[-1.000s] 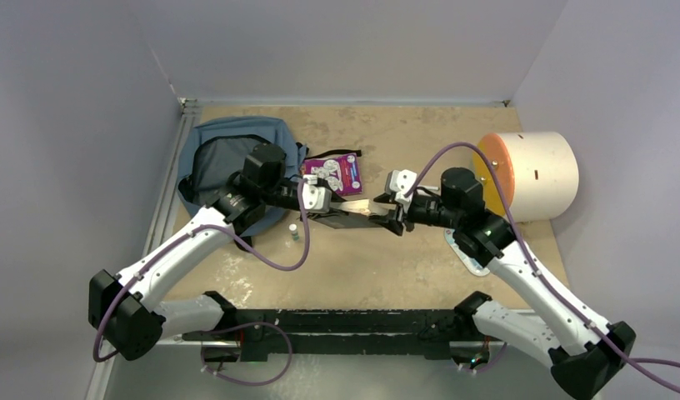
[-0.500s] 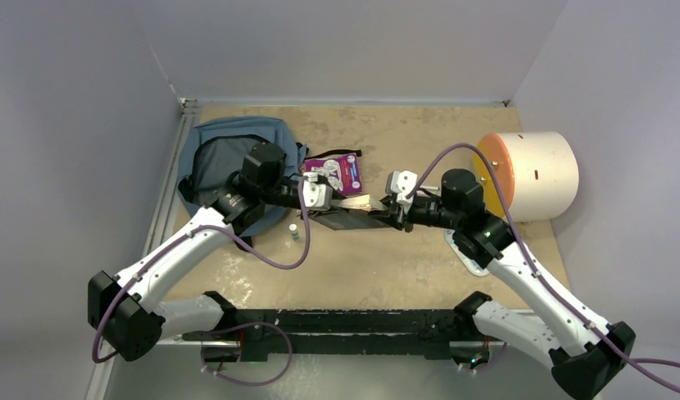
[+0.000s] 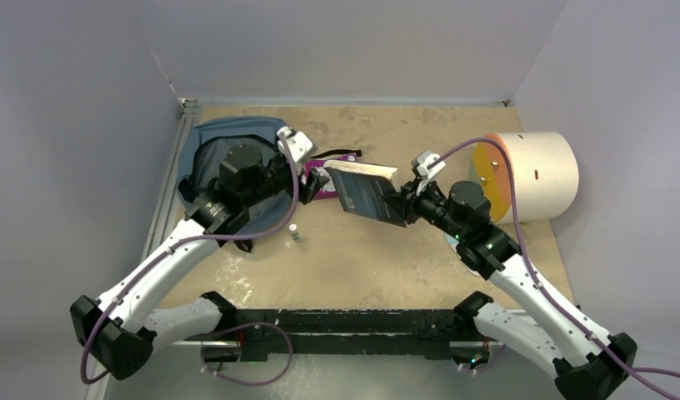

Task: Pack the student bag
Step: Pick up the book from the center of the board, then place the book in the student bag.

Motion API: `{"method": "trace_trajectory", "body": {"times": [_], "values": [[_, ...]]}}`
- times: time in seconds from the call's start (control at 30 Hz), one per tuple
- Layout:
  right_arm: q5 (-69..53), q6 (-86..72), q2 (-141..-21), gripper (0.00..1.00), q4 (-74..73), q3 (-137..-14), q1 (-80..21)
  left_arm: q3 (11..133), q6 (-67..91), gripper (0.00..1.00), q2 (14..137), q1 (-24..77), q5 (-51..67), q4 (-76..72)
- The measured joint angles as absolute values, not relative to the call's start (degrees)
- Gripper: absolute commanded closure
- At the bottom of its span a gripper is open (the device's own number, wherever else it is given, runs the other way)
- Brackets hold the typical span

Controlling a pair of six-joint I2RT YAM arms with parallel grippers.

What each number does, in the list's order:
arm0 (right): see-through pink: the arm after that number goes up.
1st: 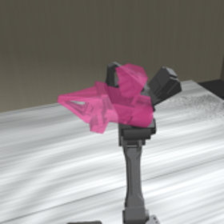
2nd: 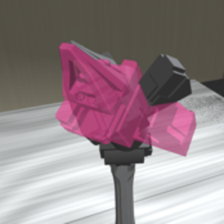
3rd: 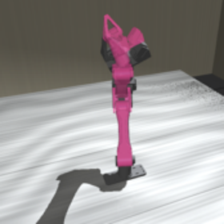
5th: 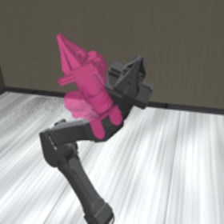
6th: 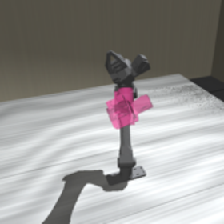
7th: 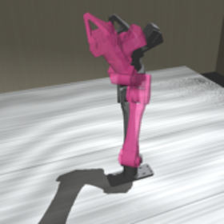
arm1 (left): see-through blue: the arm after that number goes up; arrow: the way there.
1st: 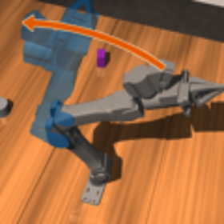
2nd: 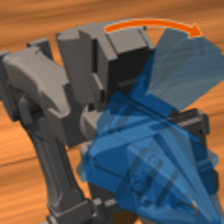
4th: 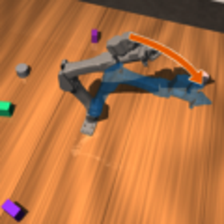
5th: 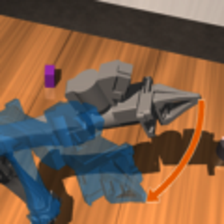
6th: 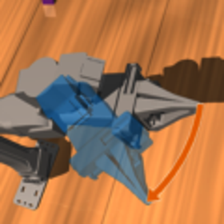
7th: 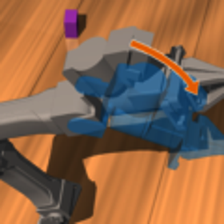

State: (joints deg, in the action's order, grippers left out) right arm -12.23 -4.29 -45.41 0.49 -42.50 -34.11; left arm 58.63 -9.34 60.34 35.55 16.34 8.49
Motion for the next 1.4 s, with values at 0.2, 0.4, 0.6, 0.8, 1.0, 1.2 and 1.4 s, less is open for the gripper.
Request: {"method": "trace_trajectory", "body": {"times": [0.2, 0.4, 0.6, 0.8, 1.0, 1.2, 1.4], "values": [[-5.5, -10.7, -46.9, 1.00, -1.8, -42.5, -34.1, 62.2, 7.9, 0.28, 65.1, 20.5, 9.9, 19.0], [-3.1, -14.6, -44.7, 1.00, -1.8, -42.5, -34.1, 60.8, 24.9, 0.28, 66.3, 2.7, 9.0, 25.0], [-2.5, -17.7, -44.0, 1.00, -0.8, -42.4, -34.1, 60.0, 40.6, 0.28, 68.8, -4.6, 9.3, 27.8], [-2.6, -19.7, -44.6, 1.00, -0.5, -41.5, -34.1, 54.0, 51.1, 0.28, 70.8, -9.5, 10.3, 27.2], [-2.8, -20.6, -44.9, 1.00, -0.1, -40.8, -34.1, 49.8, 56.4, 0.29, 73.6, -10.4, 10.7, 22.0], [-3.7, -21.4, -45.6, 1.00, -0.1, -40.8, -34.1, 46.8, 59.0, 0.29, 78.3, -10.8, 11.2, 14.0], [-4.1, -21.8, -45.7, 1.00, -0.1, -40.7, -34.1, 43.7, 59.7, 0.32, 82.0, -11.6, 11.4, 5.8]]}}
